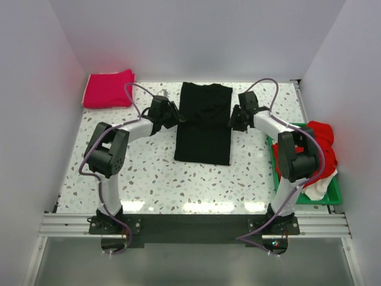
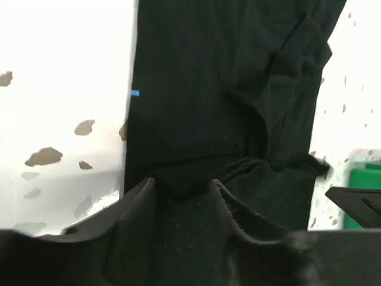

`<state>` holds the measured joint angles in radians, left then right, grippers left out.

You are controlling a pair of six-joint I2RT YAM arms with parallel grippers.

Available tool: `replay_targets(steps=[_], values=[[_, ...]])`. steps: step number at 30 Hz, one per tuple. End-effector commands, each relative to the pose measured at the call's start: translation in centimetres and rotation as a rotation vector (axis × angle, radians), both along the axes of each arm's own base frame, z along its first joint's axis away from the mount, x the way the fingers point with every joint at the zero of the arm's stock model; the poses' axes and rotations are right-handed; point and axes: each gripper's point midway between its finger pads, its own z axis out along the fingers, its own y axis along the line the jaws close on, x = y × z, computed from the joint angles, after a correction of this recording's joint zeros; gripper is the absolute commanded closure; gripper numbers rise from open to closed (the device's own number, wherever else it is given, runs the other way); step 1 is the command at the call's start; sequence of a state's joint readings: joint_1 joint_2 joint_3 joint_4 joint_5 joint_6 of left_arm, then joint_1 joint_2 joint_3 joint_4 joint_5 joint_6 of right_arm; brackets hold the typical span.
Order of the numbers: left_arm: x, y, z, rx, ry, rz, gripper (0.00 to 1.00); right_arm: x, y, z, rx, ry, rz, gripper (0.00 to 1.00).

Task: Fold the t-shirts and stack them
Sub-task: Fold the tshirt

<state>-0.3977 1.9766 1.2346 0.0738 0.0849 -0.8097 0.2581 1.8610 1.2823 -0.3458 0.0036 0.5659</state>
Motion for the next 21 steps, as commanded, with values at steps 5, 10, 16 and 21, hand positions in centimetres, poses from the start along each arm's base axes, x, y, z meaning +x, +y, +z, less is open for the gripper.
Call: replay_targets(steps=[5,10,16,21], values=[[0.6,1.7,6.1,-0.048,-0.181,-0.005,0.41,1.6,-0.9,5.8,-0.006,-0.112,0.027,0.53],[-1.7,0.9,7.2,-0.079,-0.198,-0.026,0.51,-1.3,1.3,7.2,0.041,-0.149,0.073,0.53],[-1.1,-3.3,5.7,-0.095,-0.153,-0.115,0.85,-0.8,5.9,5.9,0.069,-0.131,0.170,0.55],[1.3,-5.1,3.9,-0.105,-0.127,-0.160,0.94,1.9,8.1,4.5,0.100,-0.108,0.214,0.57]])
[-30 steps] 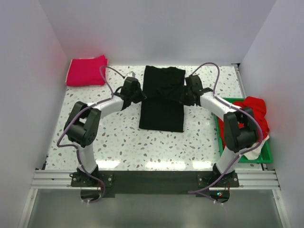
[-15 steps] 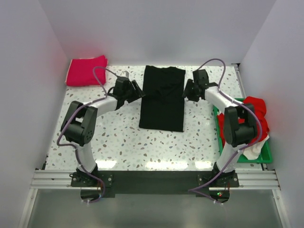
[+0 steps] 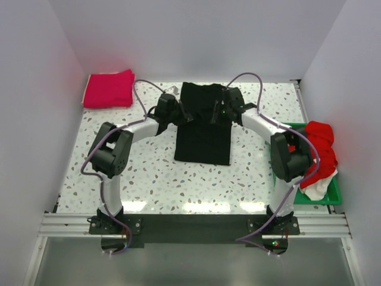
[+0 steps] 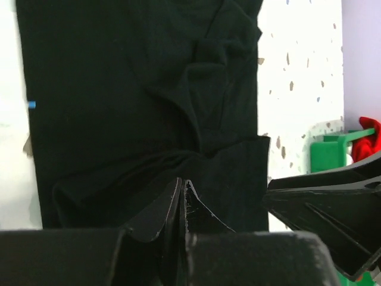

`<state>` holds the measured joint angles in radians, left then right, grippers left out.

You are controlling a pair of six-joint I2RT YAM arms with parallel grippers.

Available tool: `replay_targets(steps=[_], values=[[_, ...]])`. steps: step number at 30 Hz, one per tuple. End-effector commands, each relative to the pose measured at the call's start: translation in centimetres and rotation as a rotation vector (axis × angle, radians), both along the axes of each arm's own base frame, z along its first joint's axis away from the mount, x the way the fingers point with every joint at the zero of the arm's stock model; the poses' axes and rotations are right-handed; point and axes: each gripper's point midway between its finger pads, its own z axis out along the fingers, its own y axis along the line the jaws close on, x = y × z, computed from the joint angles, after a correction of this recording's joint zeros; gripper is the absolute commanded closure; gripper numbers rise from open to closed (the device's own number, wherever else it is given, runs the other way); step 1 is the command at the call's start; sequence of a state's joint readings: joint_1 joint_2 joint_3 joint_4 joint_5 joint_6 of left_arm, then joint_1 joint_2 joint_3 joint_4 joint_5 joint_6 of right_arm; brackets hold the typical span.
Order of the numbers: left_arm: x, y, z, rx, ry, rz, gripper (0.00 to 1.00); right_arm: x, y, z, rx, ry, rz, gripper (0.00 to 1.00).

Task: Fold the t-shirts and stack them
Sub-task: Fold the tshirt

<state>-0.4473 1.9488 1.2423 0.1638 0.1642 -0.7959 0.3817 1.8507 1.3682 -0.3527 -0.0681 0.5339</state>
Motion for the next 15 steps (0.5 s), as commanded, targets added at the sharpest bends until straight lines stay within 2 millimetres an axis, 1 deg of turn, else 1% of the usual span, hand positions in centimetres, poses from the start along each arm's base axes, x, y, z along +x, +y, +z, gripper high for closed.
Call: replay_targets(steps=[1,2,3,4,5,6,7,8,9,10,11,12,15], values=[[2.3,-1.1,0.1,-0.013,-0.026,-0.040,0.95,3.1,1.7,1.6,0.062,-0.046,0.035,0.57],[3.0,-1.3,0.5,-0.013,-0.035,-0.040,0.95,3.4,2.0,0.4,0.058,-0.020,0.041,0.57],[3.3,-1.2,-0.8,-0.004,-0.014,-0.041,0.95,3.8,2.1,0.1,0.058,-0.017,0.039,0.57],[3.7,-1.1,-1.3,0.002,-0.004,-0.037,0.96,4.7,2.5,0.8,0.065,-0.037,0.042,0.57],[4.2,-1.1,-1.2,-0.002,-0.006,-0.037,0.96,4.8,2.6,-0.8,0.055,0.003,0.045,0.57],[4.5,-0.7,-2.4,0.005,0.014,-0.032,0.96,5.0,2.6,-1.1,0.050,0.011,0.047,0.58],[4.7,-0.5,-2.7,0.002,0.019,-0.029,0.96,5.6,2.7,-1.1,0.047,0.006,0.048,0.58],[5.1,-0.3,-2.8,0.002,0.018,-0.022,0.96,5.8,2.6,-1.4,0.046,0.012,0.046,0.58],[5.4,0.4,-3.7,0.010,0.030,-0.010,0.96,5.9,2.6,-2.4,0.043,0.027,0.044,0.58],[5.6,0.6,-3.9,0.009,0.032,-0.009,0.96,6.1,2.5,-2.6,0.044,0.029,0.042,0.58],[5.9,0.9,-4.1,0.010,0.029,-0.004,0.95,6.4,2.1,-2.9,0.044,0.031,0.032,0.58],[6.2,1.4,-4.7,0.011,0.037,0.003,0.95,6.6,1.8,-3.8,0.041,0.045,0.026,0.59],[6.8,1.8,-5.1,-0.005,0.027,-0.001,0.93,7.1,1.0,-4.6,0.048,0.058,0.009,0.59]])
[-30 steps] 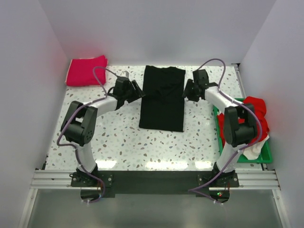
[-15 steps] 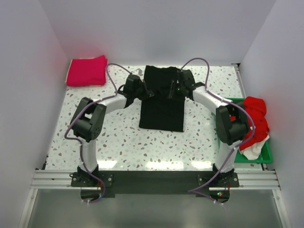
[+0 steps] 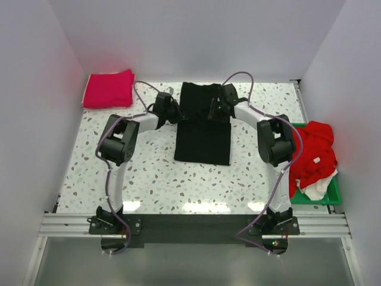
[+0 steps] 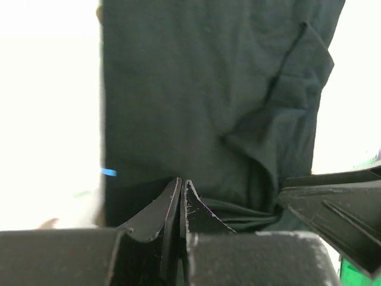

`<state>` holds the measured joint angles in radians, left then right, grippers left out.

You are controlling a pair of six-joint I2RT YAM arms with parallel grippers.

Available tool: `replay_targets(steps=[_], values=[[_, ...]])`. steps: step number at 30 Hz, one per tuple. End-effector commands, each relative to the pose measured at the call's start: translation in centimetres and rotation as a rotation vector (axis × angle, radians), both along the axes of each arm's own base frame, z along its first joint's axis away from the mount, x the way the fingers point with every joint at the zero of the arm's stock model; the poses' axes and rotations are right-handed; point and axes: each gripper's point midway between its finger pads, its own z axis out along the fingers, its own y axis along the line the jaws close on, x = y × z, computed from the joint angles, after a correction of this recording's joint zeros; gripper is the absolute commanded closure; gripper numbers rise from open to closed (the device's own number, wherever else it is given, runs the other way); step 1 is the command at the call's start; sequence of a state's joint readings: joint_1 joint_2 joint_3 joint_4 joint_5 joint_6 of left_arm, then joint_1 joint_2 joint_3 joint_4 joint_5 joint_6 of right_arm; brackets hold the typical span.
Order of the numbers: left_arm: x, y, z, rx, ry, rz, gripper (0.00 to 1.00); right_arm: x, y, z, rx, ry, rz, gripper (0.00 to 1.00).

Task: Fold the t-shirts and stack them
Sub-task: Fold the tshirt

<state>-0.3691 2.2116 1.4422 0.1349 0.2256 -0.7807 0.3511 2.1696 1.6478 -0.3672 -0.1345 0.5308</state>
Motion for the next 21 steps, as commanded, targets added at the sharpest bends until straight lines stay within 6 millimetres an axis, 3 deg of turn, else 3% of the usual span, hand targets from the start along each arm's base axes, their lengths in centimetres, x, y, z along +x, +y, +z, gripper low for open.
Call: replay_targets(steps=[1,5,8,12,14,15,21], values=[[1.8,0.3,1.3,-0.028,-0.065,-0.026,0.92,1.5,-1.1,0.1,0.018,-0.008,-0.010,0.59],[2.3,0.2,2.0,-0.044,-0.098,-0.041,0.88,1.9,-1.9,0.5,0.021,-0.018,-0.018,0.60],[2.8,0.3,3.9,-0.048,-0.144,-0.049,0.83,2.2,-2.1,2.7,0.026,-0.068,-0.016,0.60],[3.2,1.0,8.3,-0.046,-0.241,-0.037,0.66,1.7,-2.4,5.3,0.032,-0.115,-0.016,0.60],[2.9,1.3,9.4,-0.040,-0.267,-0.036,0.62,1.3,-2.2,6.8,0.043,-0.147,-0.012,0.60],[2.8,1.4,10.8,-0.042,-0.292,-0.030,0.62,0.6,-2.4,6.4,0.045,-0.136,-0.016,0.60],[0.7,1.6,12.5,-0.064,-0.320,-0.037,0.62,-1.8,-0.8,6.6,0.043,-0.154,0.018,0.60]])
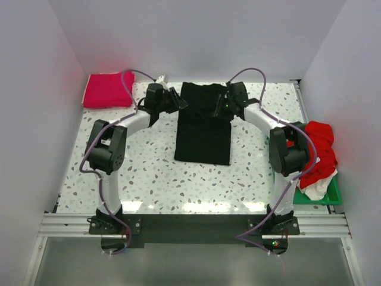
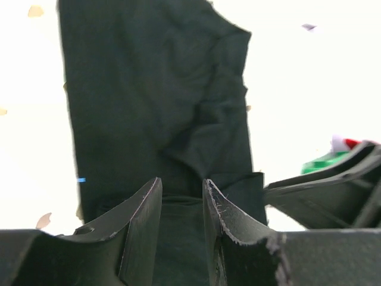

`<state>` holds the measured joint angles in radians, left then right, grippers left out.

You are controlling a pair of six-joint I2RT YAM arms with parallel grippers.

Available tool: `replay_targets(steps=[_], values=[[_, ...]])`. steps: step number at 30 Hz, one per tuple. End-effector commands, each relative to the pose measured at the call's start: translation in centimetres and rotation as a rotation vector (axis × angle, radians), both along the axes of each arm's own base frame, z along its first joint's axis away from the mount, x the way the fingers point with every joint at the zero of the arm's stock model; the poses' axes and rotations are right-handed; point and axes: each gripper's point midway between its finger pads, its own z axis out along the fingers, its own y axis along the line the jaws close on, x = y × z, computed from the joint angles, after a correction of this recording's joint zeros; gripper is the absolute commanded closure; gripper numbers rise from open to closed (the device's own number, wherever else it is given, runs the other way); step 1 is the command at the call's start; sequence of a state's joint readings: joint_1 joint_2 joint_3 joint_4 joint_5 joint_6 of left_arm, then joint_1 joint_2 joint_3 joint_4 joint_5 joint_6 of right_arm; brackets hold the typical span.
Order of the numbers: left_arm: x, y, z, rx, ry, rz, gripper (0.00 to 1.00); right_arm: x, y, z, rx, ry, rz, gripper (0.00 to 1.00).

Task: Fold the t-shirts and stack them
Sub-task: Fold the tshirt

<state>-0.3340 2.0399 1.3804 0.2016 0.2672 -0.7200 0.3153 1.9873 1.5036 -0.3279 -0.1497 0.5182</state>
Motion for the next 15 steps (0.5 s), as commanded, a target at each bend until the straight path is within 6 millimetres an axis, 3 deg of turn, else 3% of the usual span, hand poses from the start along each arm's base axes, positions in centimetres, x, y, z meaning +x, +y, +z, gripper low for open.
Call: replay_targets(steps=[1,5,8,10,11,15], values=[[-0.3,0.1,4.0,-0.024,-0.121,-0.007,0.62,-0.8,2.4,2.3,0.008,-0.084,0.052,0.61],[-2.0,-0.7,3.9,-0.039,-0.108,-0.028,0.65,-1.3,4.2,1.2,-0.017,-0.070,0.089,0.67],[-3.4,-1.2,2.8,-0.041,-0.081,-0.035,0.67,-0.5,5.3,0.4,-0.023,-0.063,0.102,0.73],[-4.6,-1.1,1.3,-0.036,-0.039,-0.030,0.69,-0.1,5.3,-1.2,-0.041,-0.031,0.097,0.76],[-5.1,-1.3,1.1,-0.032,-0.031,-0.026,0.72,0.5,5.4,-1.1,-0.044,-0.037,0.096,0.77],[-8.7,-0.1,-2.8,0.006,0.080,0.016,0.80,0.9,5.0,-3.9,-0.090,0.019,0.081,0.81]])
